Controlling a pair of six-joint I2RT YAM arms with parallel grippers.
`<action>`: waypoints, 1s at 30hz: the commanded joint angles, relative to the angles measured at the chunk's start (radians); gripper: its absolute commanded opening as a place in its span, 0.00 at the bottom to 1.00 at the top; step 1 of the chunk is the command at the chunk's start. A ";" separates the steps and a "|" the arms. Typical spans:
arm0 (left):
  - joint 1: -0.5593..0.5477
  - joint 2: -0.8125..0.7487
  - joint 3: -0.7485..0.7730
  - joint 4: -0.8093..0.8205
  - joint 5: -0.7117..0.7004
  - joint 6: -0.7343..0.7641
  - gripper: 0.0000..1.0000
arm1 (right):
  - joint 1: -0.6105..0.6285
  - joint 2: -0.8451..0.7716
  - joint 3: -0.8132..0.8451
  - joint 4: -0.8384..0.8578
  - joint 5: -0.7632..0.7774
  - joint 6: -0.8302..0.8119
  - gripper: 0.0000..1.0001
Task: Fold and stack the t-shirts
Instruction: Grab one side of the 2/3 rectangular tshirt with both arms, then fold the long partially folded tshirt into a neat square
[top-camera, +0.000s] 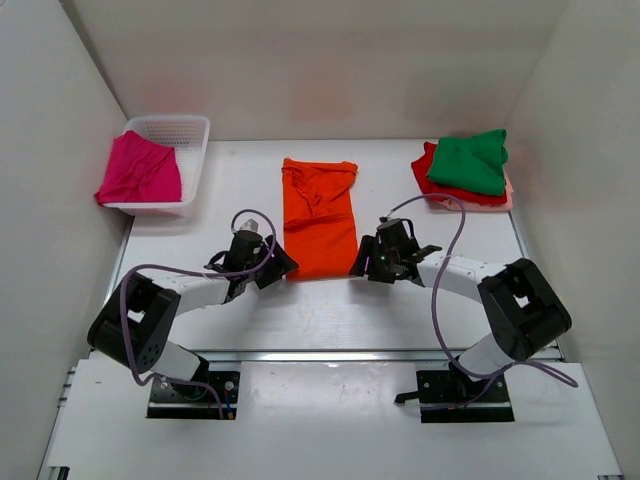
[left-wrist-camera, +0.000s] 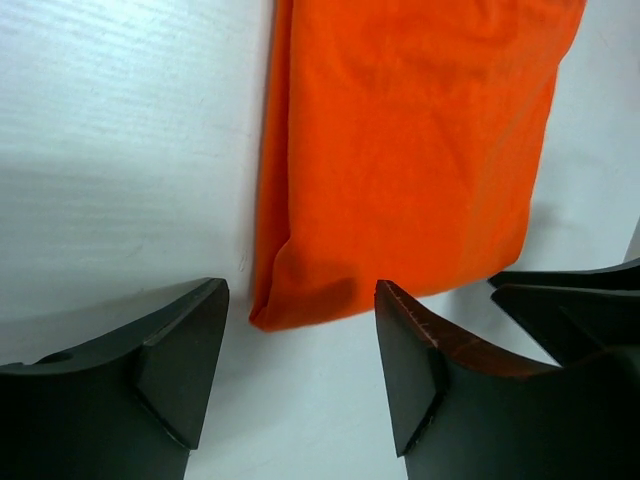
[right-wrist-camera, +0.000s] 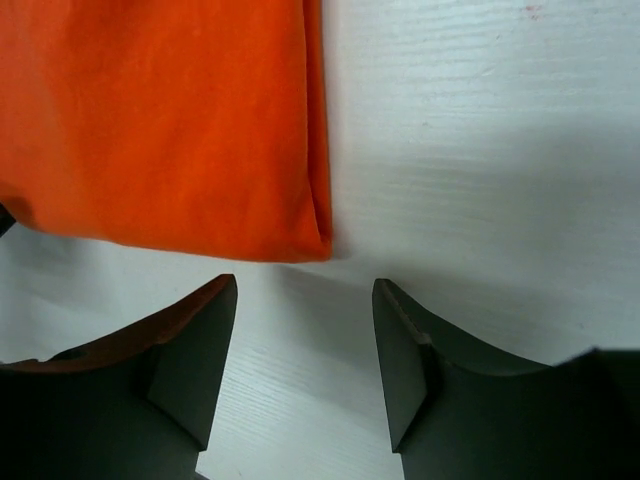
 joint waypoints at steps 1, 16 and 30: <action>-0.011 0.052 -0.002 -0.027 -0.045 -0.005 0.71 | -0.004 0.031 0.004 0.062 -0.002 0.023 0.54; -0.042 -0.166 -0.087 -0.231 -0.012 -0.003 0.00 | 0.079 -0.064 -0.054 -0.023 -0.048 -0.020 0.00; -0.186 -0.733 -0.244 -0.565 -0.009 -0.164 0.00 | 0.386 -0.584 -0.332 -0.177 -0.036 0.210 0.00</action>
